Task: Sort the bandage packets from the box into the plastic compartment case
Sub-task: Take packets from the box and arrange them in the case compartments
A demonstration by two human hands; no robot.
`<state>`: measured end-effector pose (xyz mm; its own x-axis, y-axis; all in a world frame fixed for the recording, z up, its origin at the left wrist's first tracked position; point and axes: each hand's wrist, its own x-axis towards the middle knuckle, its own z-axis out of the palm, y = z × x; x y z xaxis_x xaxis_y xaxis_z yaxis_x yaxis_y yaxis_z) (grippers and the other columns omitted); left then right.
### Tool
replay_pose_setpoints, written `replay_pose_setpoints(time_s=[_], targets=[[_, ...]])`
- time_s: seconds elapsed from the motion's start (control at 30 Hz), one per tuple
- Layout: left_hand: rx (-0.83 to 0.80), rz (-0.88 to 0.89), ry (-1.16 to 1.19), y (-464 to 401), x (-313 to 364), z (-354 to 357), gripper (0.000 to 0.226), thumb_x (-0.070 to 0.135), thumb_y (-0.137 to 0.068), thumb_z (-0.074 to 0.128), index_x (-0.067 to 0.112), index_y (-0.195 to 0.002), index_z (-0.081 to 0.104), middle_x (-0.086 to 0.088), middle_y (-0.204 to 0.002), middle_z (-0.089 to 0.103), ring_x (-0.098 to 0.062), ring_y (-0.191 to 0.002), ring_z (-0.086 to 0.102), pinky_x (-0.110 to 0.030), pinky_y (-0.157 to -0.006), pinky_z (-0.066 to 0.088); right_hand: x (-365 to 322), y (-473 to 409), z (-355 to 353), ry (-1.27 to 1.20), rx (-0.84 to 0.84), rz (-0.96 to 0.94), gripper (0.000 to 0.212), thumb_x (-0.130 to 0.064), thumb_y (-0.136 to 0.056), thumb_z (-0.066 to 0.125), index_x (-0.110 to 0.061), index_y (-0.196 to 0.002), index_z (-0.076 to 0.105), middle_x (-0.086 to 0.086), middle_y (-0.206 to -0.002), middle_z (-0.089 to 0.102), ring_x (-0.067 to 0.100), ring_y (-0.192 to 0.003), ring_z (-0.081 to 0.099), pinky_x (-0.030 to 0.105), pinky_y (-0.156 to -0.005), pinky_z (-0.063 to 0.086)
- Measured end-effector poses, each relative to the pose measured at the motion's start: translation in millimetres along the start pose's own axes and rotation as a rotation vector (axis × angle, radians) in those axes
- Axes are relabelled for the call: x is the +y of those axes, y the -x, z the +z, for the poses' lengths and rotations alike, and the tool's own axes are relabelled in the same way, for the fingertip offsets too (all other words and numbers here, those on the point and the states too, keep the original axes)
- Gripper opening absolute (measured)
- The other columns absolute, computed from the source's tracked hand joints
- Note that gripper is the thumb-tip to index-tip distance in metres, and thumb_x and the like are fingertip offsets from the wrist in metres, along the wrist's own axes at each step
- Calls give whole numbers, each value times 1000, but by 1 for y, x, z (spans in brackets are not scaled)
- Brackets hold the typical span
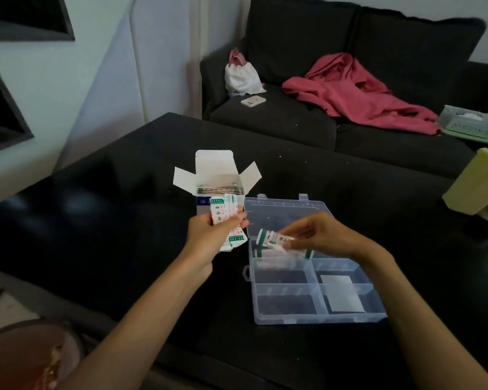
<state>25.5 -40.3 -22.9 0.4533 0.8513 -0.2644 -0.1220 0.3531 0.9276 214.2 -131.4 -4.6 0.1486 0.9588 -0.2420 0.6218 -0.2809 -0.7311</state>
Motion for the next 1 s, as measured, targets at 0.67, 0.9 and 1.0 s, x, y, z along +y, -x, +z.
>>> replay_pose_setpoints(time_s=[0.67,0.9,1.0], targets=[[-22,-26,11,2,0,-2,21,7,-81,70,13,-101,66,-4,-91,73,-6,-76,71,-20,-66,57,-6,-11,27,519,95,2,24,-21,-93,55,-15,-115,63,4,-123,62,17,-108,58,37,-96,47],[-23,-24,2,1,0,-2,23,9,-82,70,14,-104,66,-4,-94,73,-8,-81,70,-21,-69,57,-10,-11,31,531,9,-26,25,-10,-91,57,-21,-111,67,1,-118,64,14,-102,60,35,-94,49],[-40,-48,16,2,-1,-3,23,8,-82,70,13,-103,66,-5,-96,73,-7,-80,71,-19,-66,57,-8,-14,32,469,173,-82,9,-15,-83,69,-21,-88,73,-3,-92,72,6,-80,67,33,-82,57]])
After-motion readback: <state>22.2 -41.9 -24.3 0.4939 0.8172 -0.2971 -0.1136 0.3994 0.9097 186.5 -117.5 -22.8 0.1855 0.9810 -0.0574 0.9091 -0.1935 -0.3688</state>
